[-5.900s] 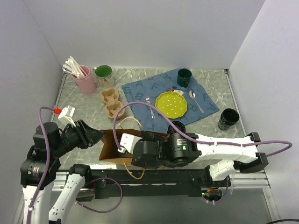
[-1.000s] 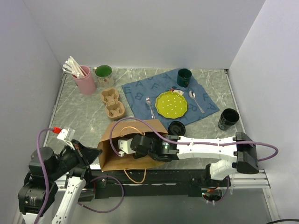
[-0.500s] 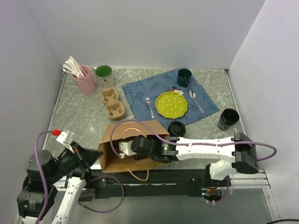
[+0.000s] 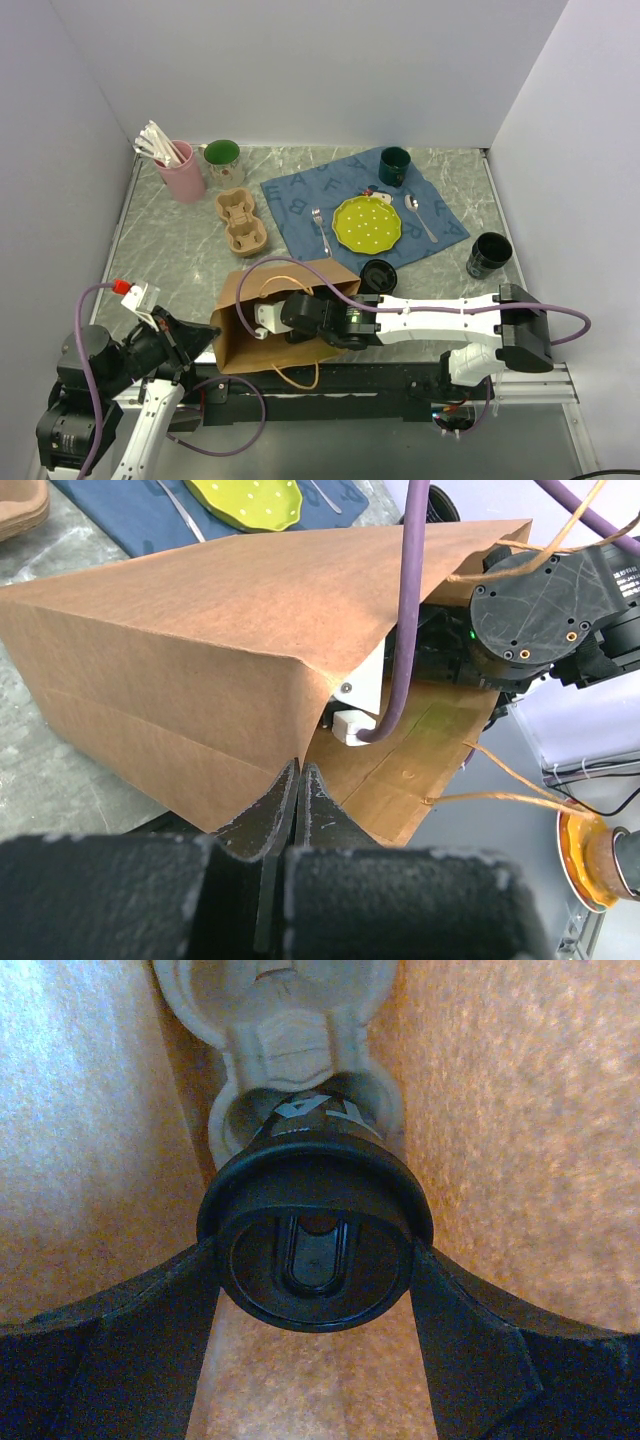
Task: Pack the takeout coffee
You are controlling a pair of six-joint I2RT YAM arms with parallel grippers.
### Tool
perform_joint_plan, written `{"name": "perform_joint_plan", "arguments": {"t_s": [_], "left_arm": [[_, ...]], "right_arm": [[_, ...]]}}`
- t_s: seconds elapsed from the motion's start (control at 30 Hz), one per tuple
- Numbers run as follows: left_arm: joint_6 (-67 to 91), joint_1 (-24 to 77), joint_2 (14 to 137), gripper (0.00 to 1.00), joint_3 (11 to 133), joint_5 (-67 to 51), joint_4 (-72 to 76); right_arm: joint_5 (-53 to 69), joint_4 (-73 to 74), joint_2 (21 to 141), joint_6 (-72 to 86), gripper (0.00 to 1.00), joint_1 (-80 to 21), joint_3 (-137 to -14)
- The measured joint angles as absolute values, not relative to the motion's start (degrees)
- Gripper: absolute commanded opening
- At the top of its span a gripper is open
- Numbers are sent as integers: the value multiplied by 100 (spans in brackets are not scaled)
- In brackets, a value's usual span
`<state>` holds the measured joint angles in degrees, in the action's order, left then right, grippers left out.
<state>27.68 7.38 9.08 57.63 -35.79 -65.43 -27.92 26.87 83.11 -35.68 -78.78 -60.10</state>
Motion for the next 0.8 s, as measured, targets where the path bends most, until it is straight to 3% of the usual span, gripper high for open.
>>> {"name": "perform_joint_plan", "arguments": {"t_s": [0.8], "left_arm": [[2764,738,908,1,5712,-3597,-6536]], "right_arm": [[-2526,2222,8458,-3979,41,-7614,-5986]]}}
